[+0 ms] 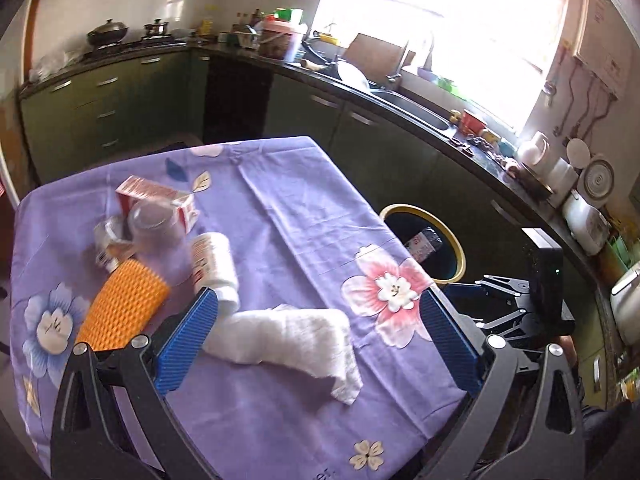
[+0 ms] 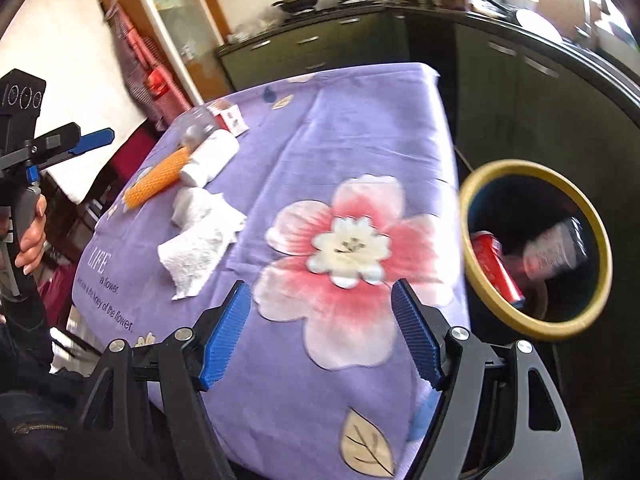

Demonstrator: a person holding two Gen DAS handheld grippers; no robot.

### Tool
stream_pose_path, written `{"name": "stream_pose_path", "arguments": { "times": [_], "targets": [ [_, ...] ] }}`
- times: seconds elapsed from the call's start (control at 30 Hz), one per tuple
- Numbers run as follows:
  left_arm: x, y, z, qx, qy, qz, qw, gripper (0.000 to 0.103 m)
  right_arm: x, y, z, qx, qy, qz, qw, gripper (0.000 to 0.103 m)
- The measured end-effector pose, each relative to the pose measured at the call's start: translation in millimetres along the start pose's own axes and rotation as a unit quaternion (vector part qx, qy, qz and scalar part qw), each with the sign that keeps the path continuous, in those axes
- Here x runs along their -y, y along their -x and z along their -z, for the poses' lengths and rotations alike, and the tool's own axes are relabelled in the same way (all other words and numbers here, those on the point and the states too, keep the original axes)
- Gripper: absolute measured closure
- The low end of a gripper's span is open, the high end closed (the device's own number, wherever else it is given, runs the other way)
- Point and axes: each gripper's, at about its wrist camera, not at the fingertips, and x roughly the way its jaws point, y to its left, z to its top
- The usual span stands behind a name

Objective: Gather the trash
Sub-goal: 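Move the right gripper to the white paper towel and grasp it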

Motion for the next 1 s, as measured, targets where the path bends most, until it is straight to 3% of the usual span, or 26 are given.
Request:
{"name": "stream_pose_path", "arguments": {
  "times": [0.2,0.5,0.63,0.7,0.77,1.0],
  "targets": [
    [-39.5,31.3,39.2,0.023,0.036,-0.038,0.9984,0.007,-68.4,-47.2,-28.4,-0.023,0.116,-0.023,0.993,0.030],
    [-52.9,43.8,64.4,0.031,0.045,-0.052,0.9971,0.007,-91.1,-101.5,-48.6,-0.070,0.152,-0.017,0.986,0.032],
    [-57.5,42.2,67.1,0.031,0.054,-0.047,0.9970,0.007,-94.0,-109.6,-48.1,-0.079,0.154,-0.009,0.985,0.054],
    [-58.2,41.4,66.7,0.030,0.055,-0.046,0.9970,0.007,-93.8,-108.8,-46.8,-0.079,0.153,-0.007,0.985,0.070],
    [-58.8,40.2,66.4,0.030,0.056,-0.046,0.9970,0.007,-91.9,-103.7,-45.2,-0.074,0.145,-0.008,0.987,0.092],
    [-58.8,40.0,66.6,0.031,0.058,-0.045,0.9968,0.007,-98.0,-62.8,-39.7,-0.031,0.138,-0.024,0.990,0.095]
  ]
}}
